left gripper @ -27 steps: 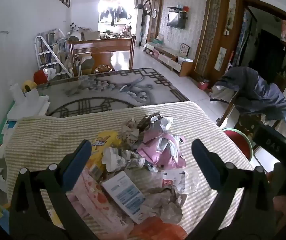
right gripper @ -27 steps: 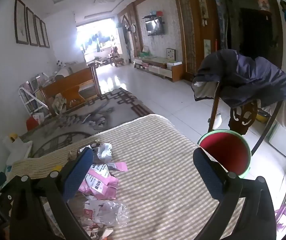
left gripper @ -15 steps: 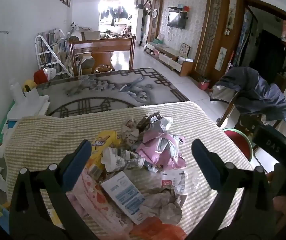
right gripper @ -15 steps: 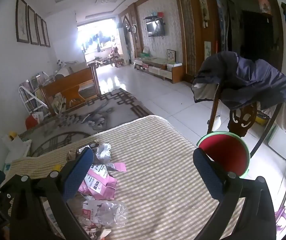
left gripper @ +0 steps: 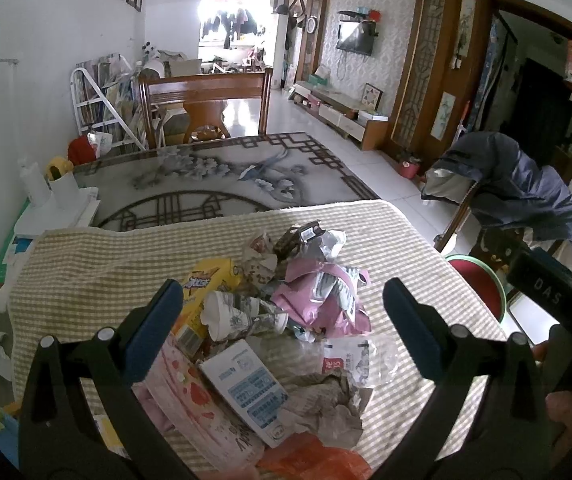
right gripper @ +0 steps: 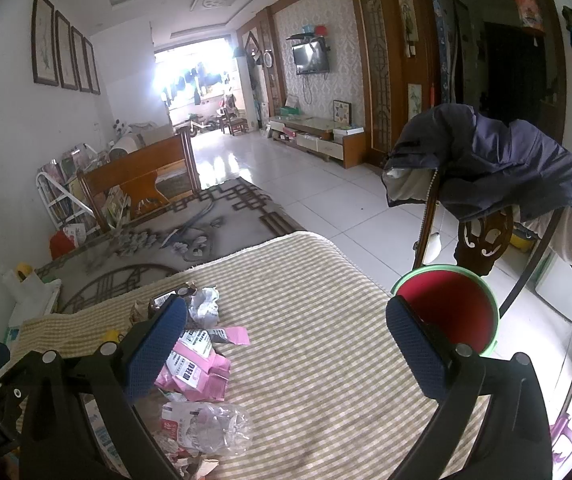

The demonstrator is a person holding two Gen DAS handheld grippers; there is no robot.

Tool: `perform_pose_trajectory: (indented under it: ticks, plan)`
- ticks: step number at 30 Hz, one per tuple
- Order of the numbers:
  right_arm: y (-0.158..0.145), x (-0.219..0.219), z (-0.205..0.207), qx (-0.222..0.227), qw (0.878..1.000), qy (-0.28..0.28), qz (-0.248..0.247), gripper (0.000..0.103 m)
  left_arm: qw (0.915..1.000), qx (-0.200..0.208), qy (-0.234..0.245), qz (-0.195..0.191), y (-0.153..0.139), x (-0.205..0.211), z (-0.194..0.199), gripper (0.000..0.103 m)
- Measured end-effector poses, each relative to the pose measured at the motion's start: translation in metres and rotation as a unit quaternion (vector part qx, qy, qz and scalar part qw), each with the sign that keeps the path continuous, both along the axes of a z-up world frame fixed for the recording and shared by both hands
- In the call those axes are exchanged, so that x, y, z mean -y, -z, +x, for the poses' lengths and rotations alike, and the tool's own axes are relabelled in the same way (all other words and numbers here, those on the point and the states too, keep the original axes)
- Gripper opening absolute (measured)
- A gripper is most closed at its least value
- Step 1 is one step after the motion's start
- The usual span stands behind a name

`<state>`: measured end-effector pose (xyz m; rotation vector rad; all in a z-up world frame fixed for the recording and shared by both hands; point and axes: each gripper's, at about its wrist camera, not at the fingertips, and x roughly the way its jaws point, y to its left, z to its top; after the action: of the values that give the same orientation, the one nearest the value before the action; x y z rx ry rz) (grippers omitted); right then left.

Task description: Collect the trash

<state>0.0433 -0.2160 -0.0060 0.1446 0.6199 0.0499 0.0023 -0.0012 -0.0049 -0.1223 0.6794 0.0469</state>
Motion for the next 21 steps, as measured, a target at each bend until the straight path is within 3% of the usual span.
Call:
perform_pose_trajectory:
  ticks: [21]
  plan:
    - [0.001, 0.012, 0.000, -0.002, 1.000, 0.004, -0.001, 0.096, 1.0000, -0.002, 0.004, -0.001, 0.003, 0.003, -0.001, 0.098]
